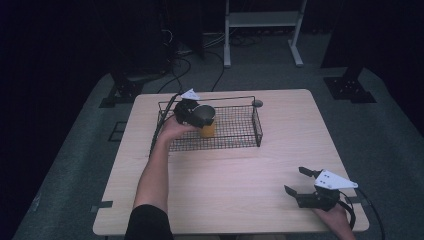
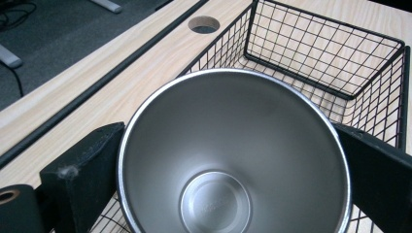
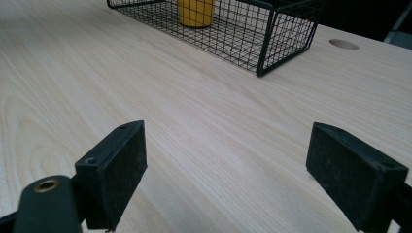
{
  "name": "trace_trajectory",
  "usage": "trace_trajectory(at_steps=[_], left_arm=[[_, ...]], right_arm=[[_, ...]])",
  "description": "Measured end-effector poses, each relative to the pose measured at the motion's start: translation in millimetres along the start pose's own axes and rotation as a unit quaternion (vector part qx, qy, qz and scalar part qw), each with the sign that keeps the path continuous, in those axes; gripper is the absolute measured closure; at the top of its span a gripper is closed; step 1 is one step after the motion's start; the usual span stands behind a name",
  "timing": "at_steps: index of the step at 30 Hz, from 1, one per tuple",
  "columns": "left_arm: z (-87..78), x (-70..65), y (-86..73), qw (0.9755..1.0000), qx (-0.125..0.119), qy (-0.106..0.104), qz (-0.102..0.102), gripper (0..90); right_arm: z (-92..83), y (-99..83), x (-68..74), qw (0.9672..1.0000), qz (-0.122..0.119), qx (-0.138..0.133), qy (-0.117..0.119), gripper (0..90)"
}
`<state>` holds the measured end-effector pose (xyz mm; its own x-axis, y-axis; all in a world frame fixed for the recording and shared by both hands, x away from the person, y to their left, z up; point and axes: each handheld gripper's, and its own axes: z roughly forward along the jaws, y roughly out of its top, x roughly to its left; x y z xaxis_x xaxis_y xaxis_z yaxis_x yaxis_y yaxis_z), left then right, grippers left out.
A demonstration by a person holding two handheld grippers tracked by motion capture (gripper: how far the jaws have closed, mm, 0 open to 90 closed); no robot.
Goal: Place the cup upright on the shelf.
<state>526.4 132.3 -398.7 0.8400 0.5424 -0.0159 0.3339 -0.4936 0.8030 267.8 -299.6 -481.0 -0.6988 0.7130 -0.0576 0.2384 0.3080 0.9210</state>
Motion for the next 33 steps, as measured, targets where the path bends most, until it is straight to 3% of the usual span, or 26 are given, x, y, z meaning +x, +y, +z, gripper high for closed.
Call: trace_trajectory(at_steps=[15, 33], left_arm=[[-16.5, -3.8, 6.3, 0.9996, -0.029, 0.004, 0.004, 2.4], [-42.0, -23.5, 3.4, 0.9981, -0.057, -0.017, 0.014, 3.3]], right_arm=[[0.0, 0.0, 0.0, 1.0, -0.001, 0.0, 0.0, 13.7], [0.0, 0.0, 0.0, 1.0, -0.002, 0.0, 0.002, 13.8]])
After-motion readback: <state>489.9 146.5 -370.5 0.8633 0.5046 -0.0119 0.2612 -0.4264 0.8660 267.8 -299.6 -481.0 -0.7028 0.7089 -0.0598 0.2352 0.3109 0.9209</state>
